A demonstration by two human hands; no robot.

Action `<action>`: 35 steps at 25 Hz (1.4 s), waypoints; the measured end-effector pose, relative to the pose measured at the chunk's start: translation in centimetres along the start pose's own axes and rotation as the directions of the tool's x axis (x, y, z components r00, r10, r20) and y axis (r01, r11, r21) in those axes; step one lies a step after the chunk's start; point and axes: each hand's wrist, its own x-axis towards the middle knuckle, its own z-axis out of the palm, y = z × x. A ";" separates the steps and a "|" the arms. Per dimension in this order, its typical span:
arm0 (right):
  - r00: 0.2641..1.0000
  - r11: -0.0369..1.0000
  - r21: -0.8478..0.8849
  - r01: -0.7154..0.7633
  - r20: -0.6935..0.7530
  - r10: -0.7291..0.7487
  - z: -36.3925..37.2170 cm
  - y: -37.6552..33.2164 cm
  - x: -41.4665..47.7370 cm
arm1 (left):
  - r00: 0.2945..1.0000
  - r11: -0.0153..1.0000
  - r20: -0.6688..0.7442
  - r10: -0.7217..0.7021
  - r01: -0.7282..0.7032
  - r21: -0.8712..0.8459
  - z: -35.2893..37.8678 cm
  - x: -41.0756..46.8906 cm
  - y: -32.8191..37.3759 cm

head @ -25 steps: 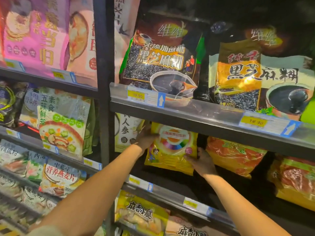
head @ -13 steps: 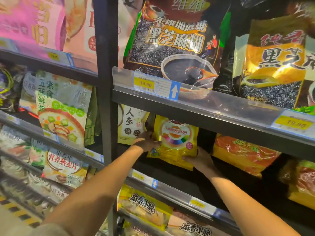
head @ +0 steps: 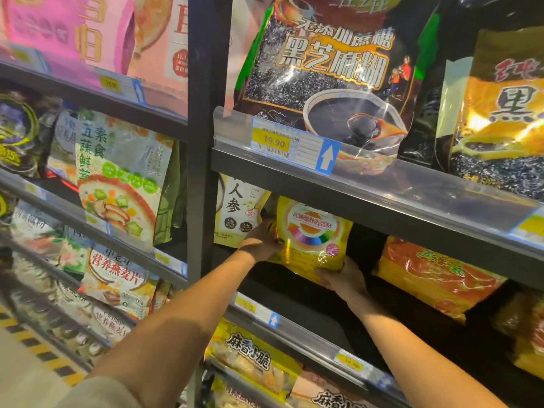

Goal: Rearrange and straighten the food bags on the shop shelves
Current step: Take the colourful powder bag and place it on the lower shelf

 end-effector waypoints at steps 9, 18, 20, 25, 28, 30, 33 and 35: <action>0.992 0.996 -0.081 0.028 -0.124 -0.038 0.7 -0.2 2.4 | 0.996 0.999 -0.090 0.005 -0.001 0.045 1.6 2.3 0.3; 0.994 0.993 -0.116 -0.002 -0.112 -0.011 0.3 -0.8 2.2 | 0.993 0.993 -0.086 0.083 -0.075 0.089 2.1 1.7 0.2; 0.994 0.995 -0.104 0.011 -0.110 -0.023 0.3 -0.9 1.9 | 0.993 0.995 -0.077 0.088 -0.083 0.055 2.0 1.4 0.2; 0.994 0.990 -0.134 0.040 -0.098 -0.054 0.1 -0.8 1.4 | 0.992 0.990 -0.074 0.106 -0.098 0.100 2.5 1.0 -0.5; 0.993 0.985 -0.164 0.050 -0.094 -0.066 0.1 -0.6 1.5 | 0.990 0.984 -0.074 0.124 -0.113 0.135 3.3 1.1 -1.0; 0.992 0.983 -0.175 0.064 -0.095 -0.081 0.2 -0.5 1.5 | 0.987 0.980 -0.083 0.135 -0.121 0.155 3.8 0.9 -0.9; 0.988 0.980 -0.181 0.085 -0.111 -0.106 0.3 -0.2 1.9 | 0.982 0.968 -0.105 0.155 -0.129 0.217 4.5 1.4 -1.2; 0.986 0.978 -0.182 0.099 -0.118 -0.121 0.4 -0.3 1.9 | 0.980 0.962 -0.114 0.165 -0.134 0.237 4.6 1.8 -1.3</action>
